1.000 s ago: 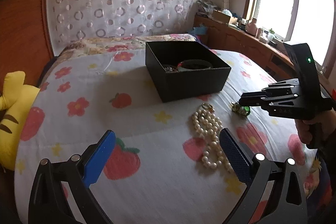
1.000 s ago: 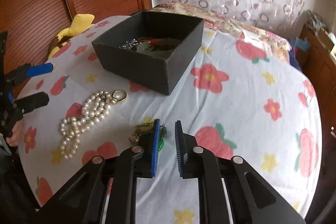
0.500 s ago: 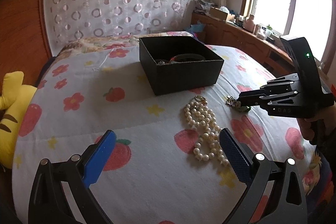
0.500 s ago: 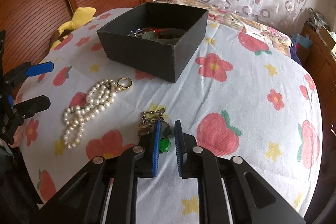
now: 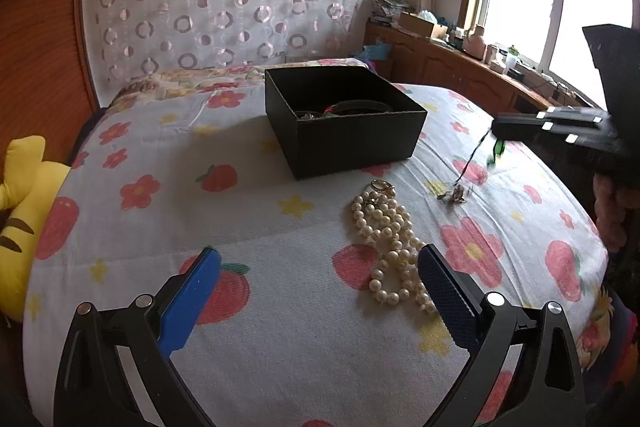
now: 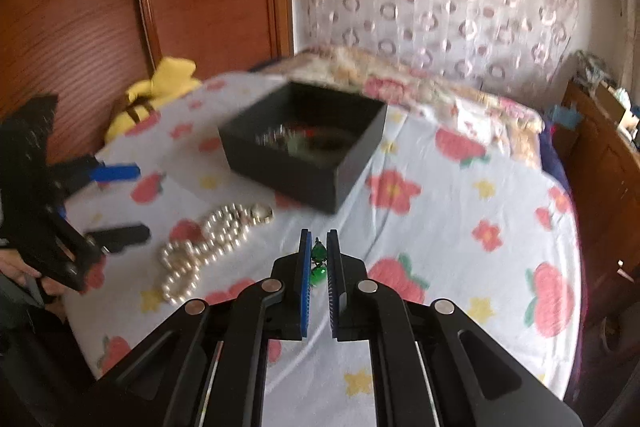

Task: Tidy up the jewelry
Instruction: 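Grasp the green-and-gold bracelet with right tool while left reaches pearl necklace, then grasp the long pearl necklace with the left tool and lift it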

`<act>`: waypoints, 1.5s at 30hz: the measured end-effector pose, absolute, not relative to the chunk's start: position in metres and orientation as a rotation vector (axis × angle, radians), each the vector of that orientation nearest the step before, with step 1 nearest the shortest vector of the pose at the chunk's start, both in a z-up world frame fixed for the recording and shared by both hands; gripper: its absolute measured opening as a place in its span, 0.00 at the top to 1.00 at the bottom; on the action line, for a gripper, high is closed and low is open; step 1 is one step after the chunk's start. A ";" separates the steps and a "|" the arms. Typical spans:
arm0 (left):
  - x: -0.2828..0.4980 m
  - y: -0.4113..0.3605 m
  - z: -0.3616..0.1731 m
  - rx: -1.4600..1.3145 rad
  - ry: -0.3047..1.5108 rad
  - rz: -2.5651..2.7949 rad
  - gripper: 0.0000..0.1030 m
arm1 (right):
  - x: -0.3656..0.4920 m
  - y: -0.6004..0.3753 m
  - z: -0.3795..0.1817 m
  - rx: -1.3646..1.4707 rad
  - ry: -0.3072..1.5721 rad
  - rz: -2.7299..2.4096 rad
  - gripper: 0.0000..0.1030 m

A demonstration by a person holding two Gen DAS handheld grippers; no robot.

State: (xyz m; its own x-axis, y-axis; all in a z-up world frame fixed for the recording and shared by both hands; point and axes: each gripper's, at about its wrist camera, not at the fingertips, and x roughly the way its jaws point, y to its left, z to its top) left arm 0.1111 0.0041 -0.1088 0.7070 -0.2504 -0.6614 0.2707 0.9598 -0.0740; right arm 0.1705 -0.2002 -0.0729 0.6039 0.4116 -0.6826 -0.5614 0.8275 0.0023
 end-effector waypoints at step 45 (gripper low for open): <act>0.095 -0.043 -0.072 0.121 0.702 -0.458 0.94 | 0.123 -0.218 -0.022 -0.150 0.570 0.599 0.92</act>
